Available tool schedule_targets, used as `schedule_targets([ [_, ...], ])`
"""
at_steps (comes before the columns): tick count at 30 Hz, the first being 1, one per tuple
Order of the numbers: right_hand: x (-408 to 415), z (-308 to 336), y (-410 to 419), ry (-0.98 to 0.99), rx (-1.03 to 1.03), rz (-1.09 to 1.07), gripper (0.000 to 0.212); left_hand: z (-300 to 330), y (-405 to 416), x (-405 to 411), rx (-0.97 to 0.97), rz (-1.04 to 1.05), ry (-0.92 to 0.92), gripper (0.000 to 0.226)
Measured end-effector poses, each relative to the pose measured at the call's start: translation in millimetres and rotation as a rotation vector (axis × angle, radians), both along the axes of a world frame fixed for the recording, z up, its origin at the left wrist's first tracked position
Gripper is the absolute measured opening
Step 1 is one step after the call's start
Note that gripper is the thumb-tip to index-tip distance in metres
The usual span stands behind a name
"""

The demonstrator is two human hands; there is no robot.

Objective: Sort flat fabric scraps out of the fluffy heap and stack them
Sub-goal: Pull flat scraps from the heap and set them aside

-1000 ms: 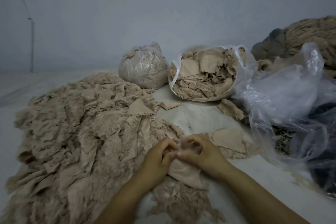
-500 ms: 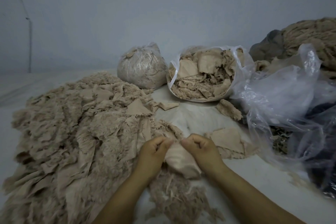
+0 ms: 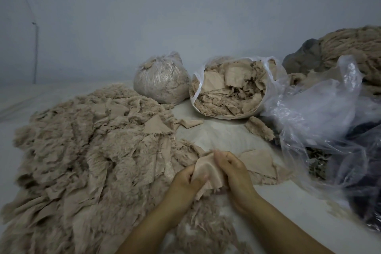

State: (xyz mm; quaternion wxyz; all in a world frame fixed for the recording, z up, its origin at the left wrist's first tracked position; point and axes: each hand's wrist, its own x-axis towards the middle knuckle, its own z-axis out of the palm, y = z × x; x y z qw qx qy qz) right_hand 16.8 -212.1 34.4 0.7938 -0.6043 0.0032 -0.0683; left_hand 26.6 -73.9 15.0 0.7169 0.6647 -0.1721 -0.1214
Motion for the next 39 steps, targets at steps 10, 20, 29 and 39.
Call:
schedule_targets([
  [10,1,-3,3,-0.039,-0.104,-0.218,0.017,11,1,0,-0.101,0.382,0.054,0.022],
  [20,16,13,-39,-0.047,-0.232,-0.377,0.025,21,12,2,-0.024,0.525,-0.093,0.029],
  [29,12,14,-52,0.009,-1.245,-0.315,0.025,30,60,24,0.583,0.588,-0.525,0.014],
  [39,20,-3,42,-0.063,-0.95,0.132,0.027,28,65,20,0.631,0.465,-0.355,0.017],
])
